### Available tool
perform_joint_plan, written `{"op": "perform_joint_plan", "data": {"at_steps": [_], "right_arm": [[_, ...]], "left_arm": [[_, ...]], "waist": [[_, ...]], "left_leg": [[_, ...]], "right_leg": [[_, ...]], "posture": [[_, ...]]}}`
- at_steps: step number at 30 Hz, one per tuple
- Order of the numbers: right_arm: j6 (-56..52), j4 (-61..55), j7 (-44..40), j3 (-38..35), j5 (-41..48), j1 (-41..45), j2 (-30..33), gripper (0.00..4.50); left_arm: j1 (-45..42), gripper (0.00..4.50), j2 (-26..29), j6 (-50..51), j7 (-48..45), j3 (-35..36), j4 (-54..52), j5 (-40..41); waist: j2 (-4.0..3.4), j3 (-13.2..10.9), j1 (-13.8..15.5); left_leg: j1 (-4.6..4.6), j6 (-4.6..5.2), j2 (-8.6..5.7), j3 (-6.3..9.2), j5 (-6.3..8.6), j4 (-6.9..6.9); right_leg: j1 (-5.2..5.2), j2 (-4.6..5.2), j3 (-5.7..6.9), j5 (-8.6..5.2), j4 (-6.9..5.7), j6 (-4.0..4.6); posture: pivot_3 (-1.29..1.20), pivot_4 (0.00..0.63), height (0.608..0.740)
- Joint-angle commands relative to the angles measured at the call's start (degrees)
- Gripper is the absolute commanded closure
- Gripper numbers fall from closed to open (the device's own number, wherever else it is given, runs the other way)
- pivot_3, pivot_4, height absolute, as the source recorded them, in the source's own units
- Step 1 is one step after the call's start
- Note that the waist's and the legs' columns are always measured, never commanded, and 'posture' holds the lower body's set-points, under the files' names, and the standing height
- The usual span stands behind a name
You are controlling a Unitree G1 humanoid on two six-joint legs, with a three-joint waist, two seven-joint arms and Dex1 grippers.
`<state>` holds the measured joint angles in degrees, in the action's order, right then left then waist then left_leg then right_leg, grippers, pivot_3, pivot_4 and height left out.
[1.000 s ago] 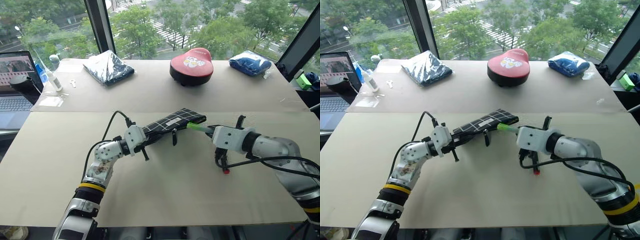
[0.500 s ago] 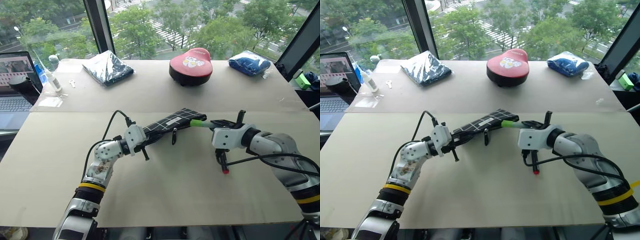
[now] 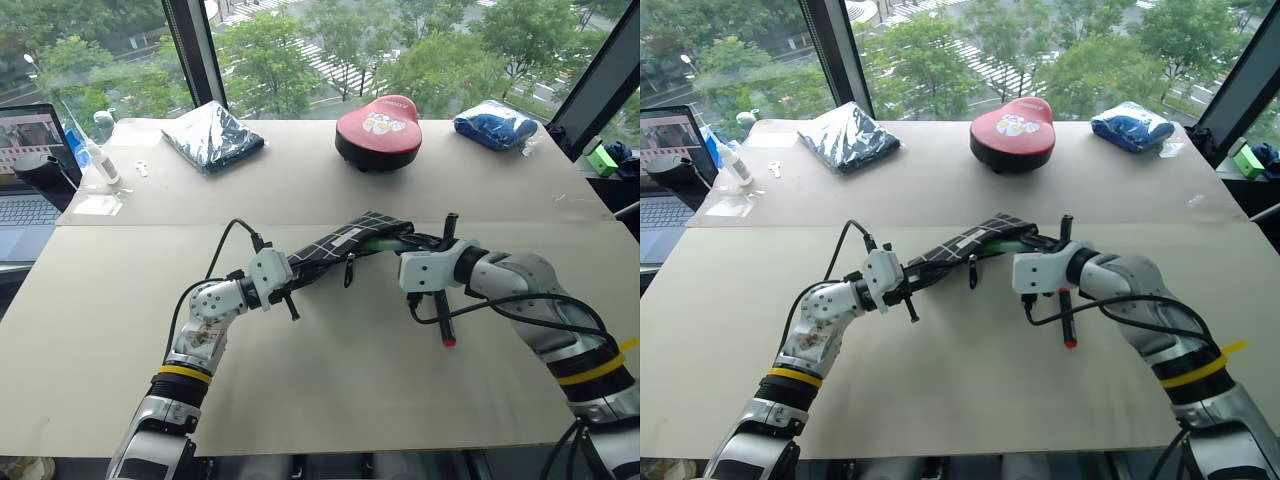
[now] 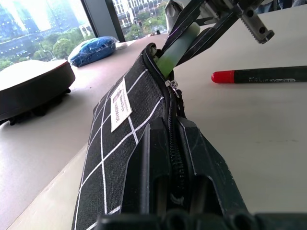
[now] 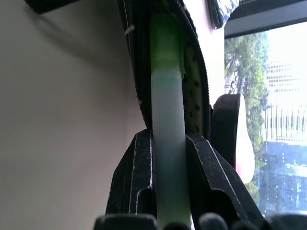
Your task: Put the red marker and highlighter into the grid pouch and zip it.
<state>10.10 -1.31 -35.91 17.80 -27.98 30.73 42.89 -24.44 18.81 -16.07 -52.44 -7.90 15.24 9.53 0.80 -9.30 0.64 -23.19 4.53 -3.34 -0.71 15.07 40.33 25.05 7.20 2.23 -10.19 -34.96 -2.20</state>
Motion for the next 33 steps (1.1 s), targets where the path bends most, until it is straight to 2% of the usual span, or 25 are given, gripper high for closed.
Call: {"op": "perform_joint_plan", "data": {"at_steps": [1,9,16,18,21,24,28,32,33], "right_arm": [[3.47,1.21,1.19,0.99,-1.13,2.79,-1.94,4.07],[15.73,6.62,2.88,4.51,-3.1,4.55,-3.65,4.07],[23.29,12.34,7.77,4.59,-4.4,6.38,-5.61,4.07],[22.9,12.77,5.91,3.93,-2.01,5.99,-5.73,3.05],[19.59,12.32,2.39,1.93,1.95,5.4,-5.32,2.19],[18.07,12.36,0.25,0.57,3.83,5.85,-4.11,1.12],[19.89,13.51,2.0,-1.97,3.33,6.67,-0.77,1.12],[11.0,7.53,-7.11,-7.05,17.88,2.76,1.31,1.12],[2.77,3.36,-10.41,-9.48,24.0,0.98,1.96,1.12]], "left_arm": [[-0.96,4.5,-0.26,0.01,-0.12,0.53,-1.76,1.41],[-0.83,4.5,-0.17,0.39,-0.27,0.72,-2.26,1.71],[-0.68,4.5,-0.29,1.02,-0.76,1.1,-3.1,2.95],[-0.49,4.5,-0.25,1.26,-0.61,1.14,-3.38,3.0],[-0.2,4.5,-0.14,1.43,-0.55,1.22,-3.74,3.05],[-0.2,4.5,-0.12,1.44,-0.55,1.22,-3.74,2.99],[-0.37,4.5,-0.26,1.35,-0.56,1.07,-3.57,2.87],[-0.56,4.5,-0.32,1.22,-0.55,1.05,-3.27,2.76],[-0.5,4.5,-0.27,1.21,-0.55,1.08,-3.31,2.74]], "waist": [[0.0,0.0,0.08],[0.0,0.0,-0.05],[0.0,0.0,-0.12],[0.0,0.0,-0.13],[0.0,0.0,-0.14],[0.0,0.0,-0.1],[0.0,0.0,-0.04],[0.0,0.0,-0.02],[0.0,0.0,0.04]], "left_leg": [[0.0,0.0,-0.01,0.0,0.0,0.0],[0.01,-0.04,-0.03,0.0,-0.02,0.0],[0.02,-0.1,-0.02,0.0,-0.06,-0.02],[0.02,-0.1,-0.03,0.0,-0.06,-0.03],[0.01,-0.1,-0.02,0.0,-0.06,-0.03],[0.02,-0.08,-0.02,0.0,-0.05,-0.02],[0.01,-0.06,-0.03,0.0,-0.04,-0.02],[0.02,-0.06,0.0,0.0,-0.04,-0.04],[0.01,-0.06,0.02,0.01,-0.03,-0.04]], "right_leg": [[-0.01,0.0,0.01,0.0,0.0,0.0],[0.0,0.0,0.0,0.0,0.0,0.0],[0.02,0.0,0.0,0.0,-0.03,0.0],[0.02,0.0,-0.01,0.0,-0.02,0.0],[0.01,0.0,-0.01,0.0,-0.02,0.01],[0.0,0.0,-0.01,0.0,-0.02,0.01],[0.01,0.0,-0.01,0.0,-0.02,0.01],[0.0,0.0,-0.02,0.0,-0.01,0.01],[-0.01,-0.01,0.0,0.01,0.0,0.01]], "posture": [[0.0,0.15,0.74],[0.0,0.15,0.74],[0.0,0.15,0.74],[0.0,0.15,0.74],[0.0,0.15,0.74],[0.0,0.15,0.74],[0.0,0.15,0.74],[0.0,0.15,0.74],[0.0,0.15,0.74]]}}
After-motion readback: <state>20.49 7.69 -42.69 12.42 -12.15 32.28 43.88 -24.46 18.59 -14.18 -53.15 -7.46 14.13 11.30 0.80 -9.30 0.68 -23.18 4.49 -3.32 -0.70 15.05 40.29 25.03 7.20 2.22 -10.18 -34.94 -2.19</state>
